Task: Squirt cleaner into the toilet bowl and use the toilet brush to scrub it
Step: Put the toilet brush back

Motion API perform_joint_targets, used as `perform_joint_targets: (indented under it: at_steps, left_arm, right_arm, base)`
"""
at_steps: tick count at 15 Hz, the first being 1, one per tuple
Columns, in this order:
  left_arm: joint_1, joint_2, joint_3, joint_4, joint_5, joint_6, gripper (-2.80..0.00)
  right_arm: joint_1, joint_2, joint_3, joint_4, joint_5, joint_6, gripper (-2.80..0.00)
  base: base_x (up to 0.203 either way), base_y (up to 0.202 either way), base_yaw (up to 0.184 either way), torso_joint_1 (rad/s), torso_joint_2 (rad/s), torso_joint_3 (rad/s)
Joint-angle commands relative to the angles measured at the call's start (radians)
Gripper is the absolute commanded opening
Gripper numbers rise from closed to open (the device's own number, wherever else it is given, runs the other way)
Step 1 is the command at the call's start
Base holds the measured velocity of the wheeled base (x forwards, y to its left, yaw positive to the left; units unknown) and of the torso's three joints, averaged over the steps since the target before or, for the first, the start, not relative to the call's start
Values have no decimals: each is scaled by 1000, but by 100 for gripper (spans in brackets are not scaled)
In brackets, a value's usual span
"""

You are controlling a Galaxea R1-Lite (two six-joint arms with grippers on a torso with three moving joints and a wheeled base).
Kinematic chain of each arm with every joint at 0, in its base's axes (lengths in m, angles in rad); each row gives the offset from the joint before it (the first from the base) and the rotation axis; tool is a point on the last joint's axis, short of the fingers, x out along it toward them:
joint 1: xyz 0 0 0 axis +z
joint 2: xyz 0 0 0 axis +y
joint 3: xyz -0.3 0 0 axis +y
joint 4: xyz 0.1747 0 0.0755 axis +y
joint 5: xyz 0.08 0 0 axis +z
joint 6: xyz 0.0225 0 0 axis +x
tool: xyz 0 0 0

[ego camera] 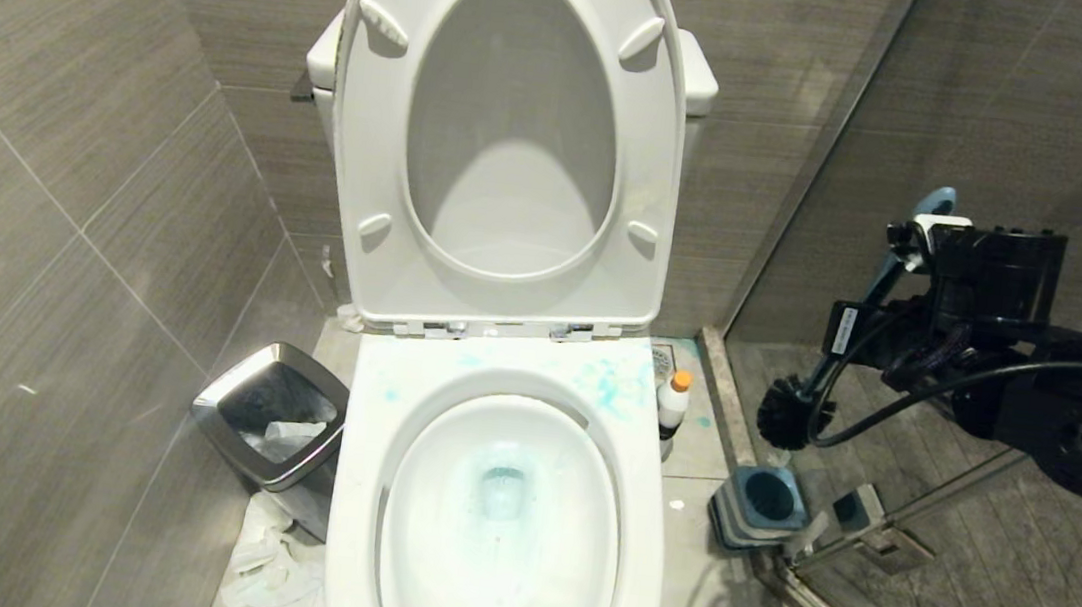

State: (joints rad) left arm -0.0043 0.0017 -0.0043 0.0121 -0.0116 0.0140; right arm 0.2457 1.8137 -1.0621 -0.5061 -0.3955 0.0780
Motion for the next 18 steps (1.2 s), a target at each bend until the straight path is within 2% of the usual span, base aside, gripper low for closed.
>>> perform_joint_targets:
  at_steps: [1,4,10,13,18]
  left_arm:
    - [0,1,0,0,0,0,-280]
    - [0,1,0,0,0,0,-280]
    - [0,1,0,0,-1,0,-280]
    - [0,1,1,0,-1,0,-280]
    - [0,1,1,0,-1,0,-280]
  right_arm:
    - [-55,124,45,-200,56,-54,-280]
    - [-82,239,113,-401,100,-97,-280]
    - [-129,378,177,-525,112,-98,-280]
    - [-156,437,209,-580,151,-95,-280]
    - [-163,531,217,-653,170,-94,-280]
  base:
    - [0,0,0,0,0,0]
    - [0,0,0,0,0,0]
    - [0,0,0,0,0,0]
    - [0,0,0,0,0,0]
    - [0,0,0,0,0,0]
